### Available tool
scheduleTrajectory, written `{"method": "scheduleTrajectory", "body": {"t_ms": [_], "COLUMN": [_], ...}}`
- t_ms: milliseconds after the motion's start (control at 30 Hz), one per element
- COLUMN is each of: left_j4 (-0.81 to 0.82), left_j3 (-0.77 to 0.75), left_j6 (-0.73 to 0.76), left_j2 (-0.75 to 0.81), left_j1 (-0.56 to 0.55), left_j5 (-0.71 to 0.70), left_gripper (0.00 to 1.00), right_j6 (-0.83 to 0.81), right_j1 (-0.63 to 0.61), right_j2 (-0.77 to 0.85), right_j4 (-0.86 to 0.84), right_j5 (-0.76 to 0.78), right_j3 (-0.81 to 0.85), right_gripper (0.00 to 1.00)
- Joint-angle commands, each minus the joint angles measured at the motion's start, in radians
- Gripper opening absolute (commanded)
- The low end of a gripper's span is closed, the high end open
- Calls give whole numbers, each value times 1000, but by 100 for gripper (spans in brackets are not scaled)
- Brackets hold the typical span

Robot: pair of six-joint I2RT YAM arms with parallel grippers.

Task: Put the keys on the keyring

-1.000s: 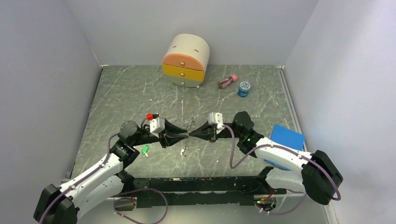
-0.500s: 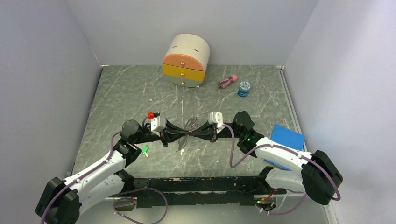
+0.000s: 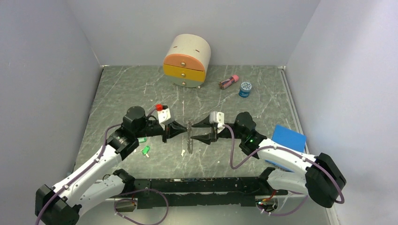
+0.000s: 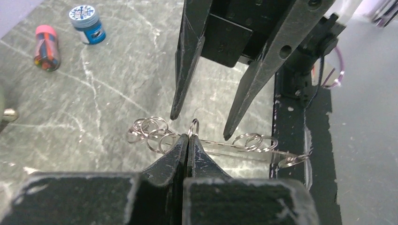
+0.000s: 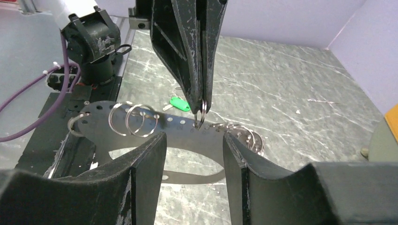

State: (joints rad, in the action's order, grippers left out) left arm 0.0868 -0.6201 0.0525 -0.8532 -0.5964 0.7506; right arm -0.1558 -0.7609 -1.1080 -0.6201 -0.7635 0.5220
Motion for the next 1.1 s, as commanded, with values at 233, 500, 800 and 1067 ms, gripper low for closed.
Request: {"method": "scheduleTrajectory", "body": {"t_ms": [233,500,800,1067], "left_j4": [-662,-740,-676,-634], "left_j3": [-320,-377,-331,-312], "left_j6": [327,426,422,402], "left_j2": [-121,-135,-106,-118], "left_j1": [-14,-37,-44,-46], "left_j5": [-165,-222,-200,-169], "left_gripper": [3,3,3,3], "right_j6": [-5,-4,-17,-21], "right_j1": [-8,-53,-78,-87], "right_j2": [-51,-150,-219,-235], "right_j4": [1,-41,-45,-56], "right_j5": [17,17,48,42], "right_j3": [89,139,164,167], "right_gripper": [47,42,35,33]}}
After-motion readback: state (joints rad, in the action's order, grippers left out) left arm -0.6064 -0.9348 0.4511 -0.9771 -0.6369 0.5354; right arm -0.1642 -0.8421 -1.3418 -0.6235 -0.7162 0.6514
